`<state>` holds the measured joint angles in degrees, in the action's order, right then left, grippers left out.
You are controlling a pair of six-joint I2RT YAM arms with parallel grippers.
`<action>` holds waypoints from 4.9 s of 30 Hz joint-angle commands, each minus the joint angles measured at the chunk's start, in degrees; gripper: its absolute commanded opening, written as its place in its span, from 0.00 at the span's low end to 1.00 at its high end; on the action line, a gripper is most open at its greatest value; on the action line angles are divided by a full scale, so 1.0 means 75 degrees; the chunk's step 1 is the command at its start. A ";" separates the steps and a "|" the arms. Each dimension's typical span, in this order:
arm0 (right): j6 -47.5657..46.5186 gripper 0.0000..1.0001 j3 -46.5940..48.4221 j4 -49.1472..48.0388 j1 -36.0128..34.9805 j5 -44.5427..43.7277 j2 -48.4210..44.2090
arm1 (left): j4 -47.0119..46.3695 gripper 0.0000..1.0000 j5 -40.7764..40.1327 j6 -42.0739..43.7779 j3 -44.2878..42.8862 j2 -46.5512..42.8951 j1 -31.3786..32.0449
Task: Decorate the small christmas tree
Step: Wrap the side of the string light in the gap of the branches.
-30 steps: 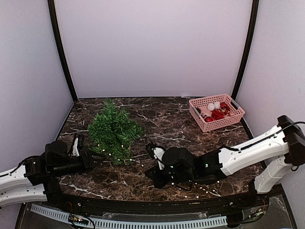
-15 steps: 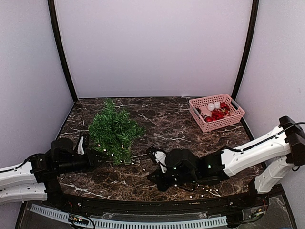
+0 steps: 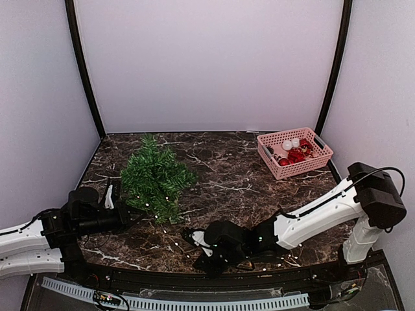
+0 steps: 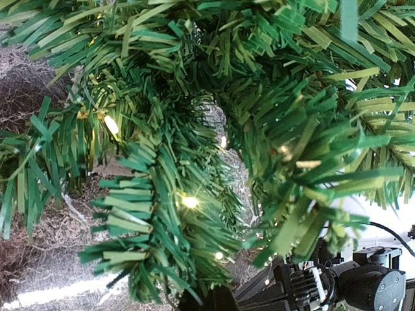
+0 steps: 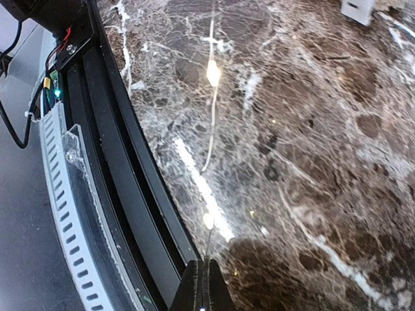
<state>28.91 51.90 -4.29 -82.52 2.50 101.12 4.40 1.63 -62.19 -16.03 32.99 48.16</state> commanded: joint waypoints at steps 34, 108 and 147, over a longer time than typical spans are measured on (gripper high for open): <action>-0.0111 0.00 0.2354 0.1114 0.1350 -0.0005 0.2146 | 0.0046 0.19 0.0315 0.0347 -0.0069 -0.0256 -0.0188; -0.0497 0.00 0.2195 0.1624 0.0368 -0.0654 0.0638 | -0.1812 0.25 -0.0478 0.1184 0.0213 0.2009 -0.0233; -0.0920 0.00 0.3201 0.1519 0.1080 -0.0789 0.0076 | -0.1767 0.24 -0.0499 0.1282 0.0186 0.2057 -0.0477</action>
<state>20.60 75.53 10.24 -73.49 -3.90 102.89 -9.34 -1.67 -53.60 -13.19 49.06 45.10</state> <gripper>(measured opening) 0.006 0.235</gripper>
